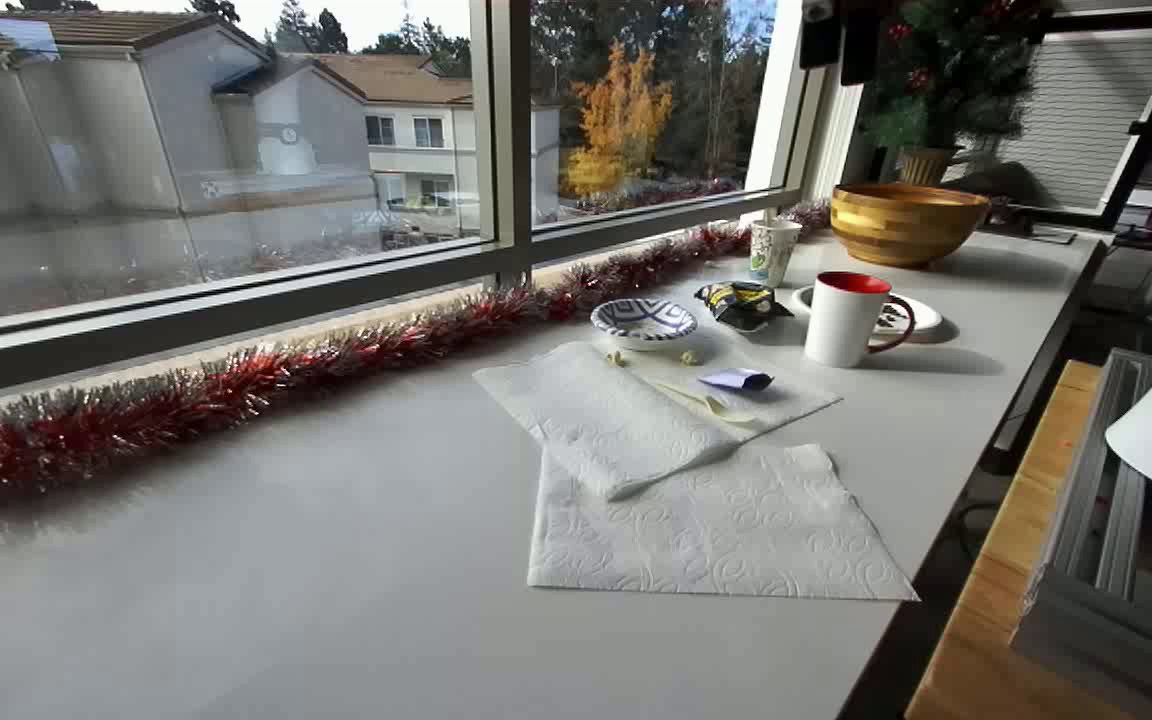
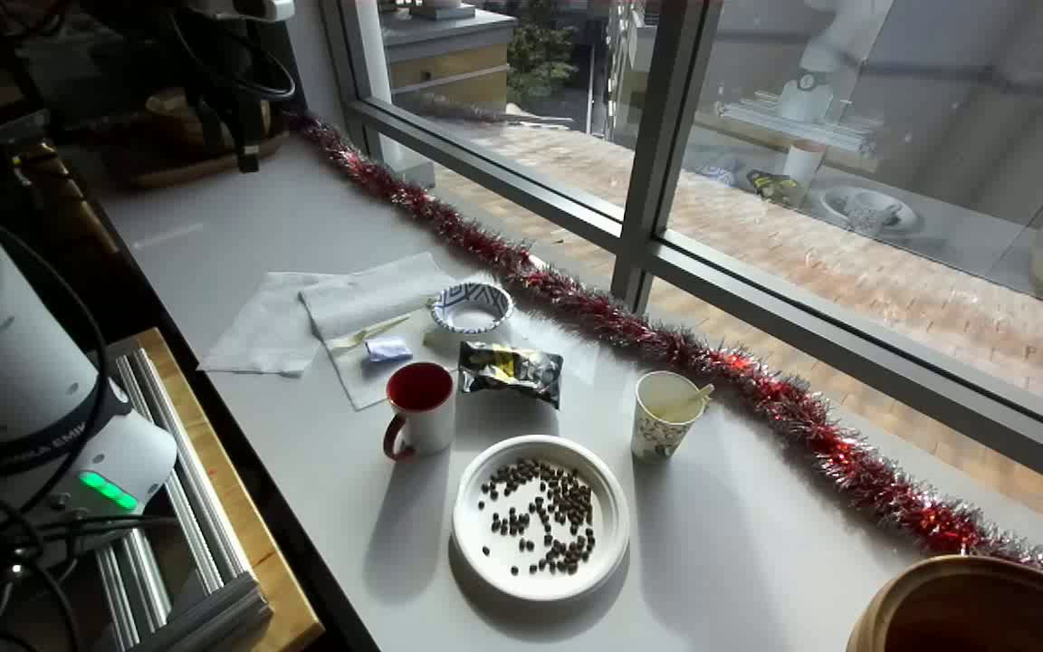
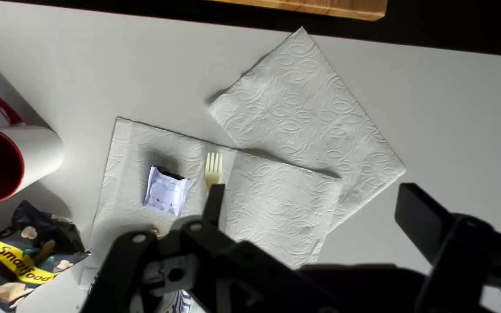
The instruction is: Move the cup
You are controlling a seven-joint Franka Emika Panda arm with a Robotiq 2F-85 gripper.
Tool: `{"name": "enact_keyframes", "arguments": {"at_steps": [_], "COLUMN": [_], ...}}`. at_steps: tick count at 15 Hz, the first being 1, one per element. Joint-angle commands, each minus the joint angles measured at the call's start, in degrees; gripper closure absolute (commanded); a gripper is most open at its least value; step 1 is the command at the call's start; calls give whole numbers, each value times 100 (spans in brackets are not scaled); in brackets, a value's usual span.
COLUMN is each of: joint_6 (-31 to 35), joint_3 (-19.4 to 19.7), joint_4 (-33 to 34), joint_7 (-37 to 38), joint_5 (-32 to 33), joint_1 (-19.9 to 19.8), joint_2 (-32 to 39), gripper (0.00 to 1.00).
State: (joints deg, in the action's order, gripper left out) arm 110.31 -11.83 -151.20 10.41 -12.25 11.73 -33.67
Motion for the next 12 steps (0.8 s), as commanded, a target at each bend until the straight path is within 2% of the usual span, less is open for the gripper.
{"name": "enact_keyframes", "arguments": {"at_steps": [1,9,12], "joint_6": [-10,-10,176], "joint_3": [-4,-4,189], "joint_4": [6,6,188], "joint_7": [-4,-4,35], "joint_5": [-1,-1,-2], "joint_1": [-8,-8,-266], "joint_2": [-1,-1,304], "gripper": [0,0,0]}}
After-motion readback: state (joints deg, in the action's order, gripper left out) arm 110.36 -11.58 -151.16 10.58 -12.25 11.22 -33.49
